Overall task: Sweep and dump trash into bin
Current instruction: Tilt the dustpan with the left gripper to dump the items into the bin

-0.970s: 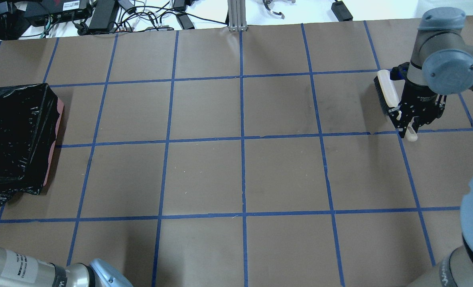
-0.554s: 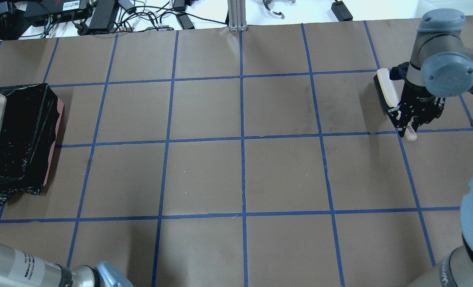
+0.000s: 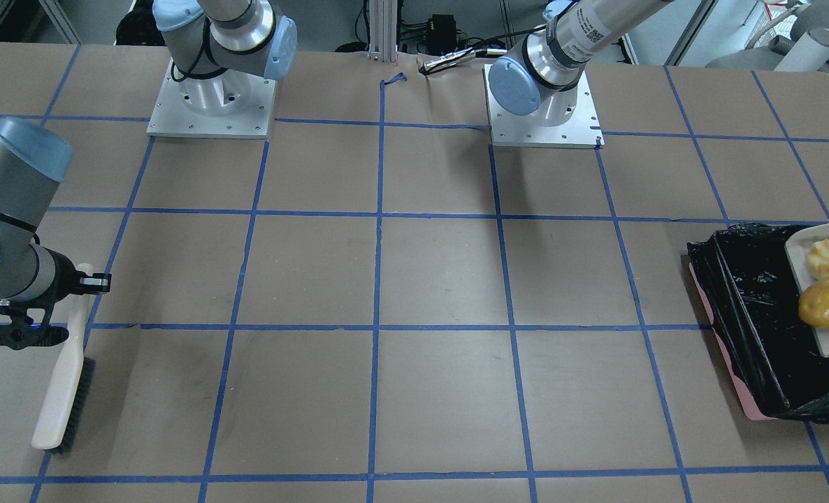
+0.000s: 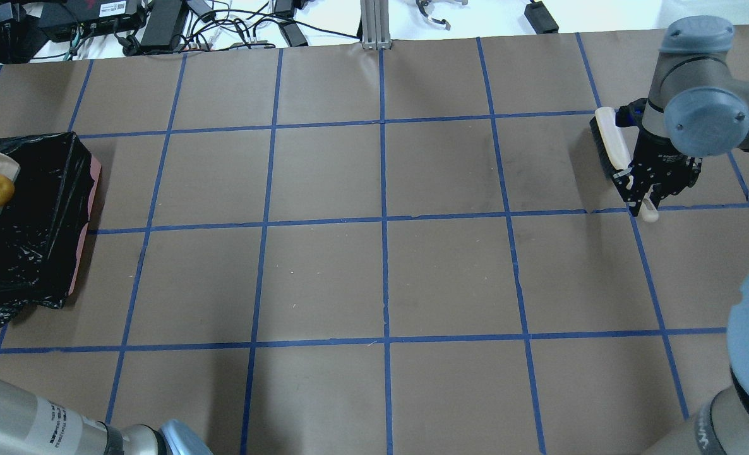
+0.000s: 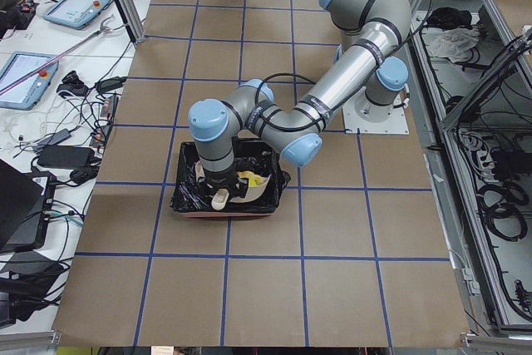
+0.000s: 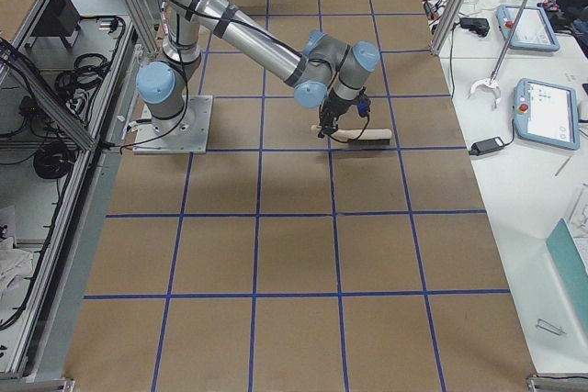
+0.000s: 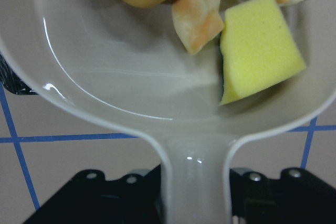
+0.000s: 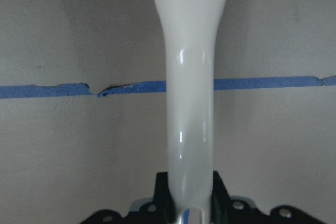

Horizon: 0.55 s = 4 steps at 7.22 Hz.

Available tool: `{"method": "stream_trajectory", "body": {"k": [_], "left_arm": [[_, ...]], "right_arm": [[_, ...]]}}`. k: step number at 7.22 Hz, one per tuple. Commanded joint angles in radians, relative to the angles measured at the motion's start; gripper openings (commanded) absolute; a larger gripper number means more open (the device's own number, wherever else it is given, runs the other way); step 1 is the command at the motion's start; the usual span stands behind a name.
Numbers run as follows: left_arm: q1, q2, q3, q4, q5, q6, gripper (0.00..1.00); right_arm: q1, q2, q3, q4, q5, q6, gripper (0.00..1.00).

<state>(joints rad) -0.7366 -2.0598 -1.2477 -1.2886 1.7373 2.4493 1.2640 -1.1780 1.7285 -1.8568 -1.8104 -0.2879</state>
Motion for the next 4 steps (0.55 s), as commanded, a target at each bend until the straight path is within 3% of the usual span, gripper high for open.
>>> {"method": "stream_trajectory", "body": {"k": [1,3,4], "left_arm": [[-0.024,0.004,-0.001,0.002,0.033,-0.015,0.00],[-0.026,0.004,-0.002,0.003,0.039,-0.018,0.00],[-0.029,0.009,-0.002,0.003,0.086,-0.070,0.00]], "right_arm": [[-0.002,0.011,-0.001,-0.001,-0.001,-0.008,0.00],[-0.002,0.012,0.000,-0.001,-0.001,-0.008,0.00],[-0.002,0.014,-0.001,-0.002,0.000,-0.008,0.01]]}}
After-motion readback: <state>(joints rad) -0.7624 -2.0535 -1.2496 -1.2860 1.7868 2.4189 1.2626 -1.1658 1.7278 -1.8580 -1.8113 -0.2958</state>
